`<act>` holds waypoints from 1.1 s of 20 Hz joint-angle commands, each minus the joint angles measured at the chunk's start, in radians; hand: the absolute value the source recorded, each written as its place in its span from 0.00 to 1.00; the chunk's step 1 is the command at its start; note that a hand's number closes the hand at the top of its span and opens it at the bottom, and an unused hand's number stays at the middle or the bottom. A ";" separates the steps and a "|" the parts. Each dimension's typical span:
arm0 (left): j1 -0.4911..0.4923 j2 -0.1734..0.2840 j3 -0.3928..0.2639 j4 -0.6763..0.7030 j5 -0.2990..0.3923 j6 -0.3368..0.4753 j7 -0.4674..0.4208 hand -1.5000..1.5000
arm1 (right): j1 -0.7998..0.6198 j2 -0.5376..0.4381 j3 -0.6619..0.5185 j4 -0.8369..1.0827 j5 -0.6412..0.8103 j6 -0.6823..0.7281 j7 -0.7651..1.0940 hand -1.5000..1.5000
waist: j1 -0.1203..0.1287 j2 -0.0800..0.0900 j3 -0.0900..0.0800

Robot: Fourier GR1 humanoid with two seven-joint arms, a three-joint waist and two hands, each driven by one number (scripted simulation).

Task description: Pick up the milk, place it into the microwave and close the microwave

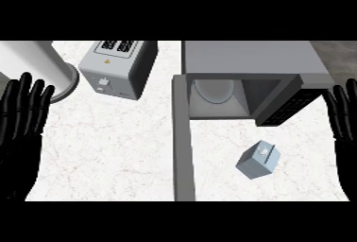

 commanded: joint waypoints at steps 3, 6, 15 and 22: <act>-0.027 -0.002 0.057 0.095 0.067 -0.022 -0.064 0.00 | -0.069 0.081 0.085 -0.108 0.214 -0.182 0.123 0.00 | 0.020 0.043 0.040; -0.069 0.044 0.112 0.054 0.130 -0.043 0.003 0.00 | -0.081 0.118 0.210 -0.118 0.408 -0.378 0.162 0.00 | 0.028 0.041 0.040; 0.149 0.028 0.173 -0.020 0.239 -0.107 0.024 0.00 | -0.045 0.120 0.600 -0.060 0.724 -0.635 0.426 0.00 | 0.032 0.040 0.042; 0.202 0.058 0.269 -0.019 0.338 -0.213 -0.008 0.00 | -0.078 0.121 0.645 -0.043 0.910 -0.712 0.607 0.00 | 0.029 0.042 0.042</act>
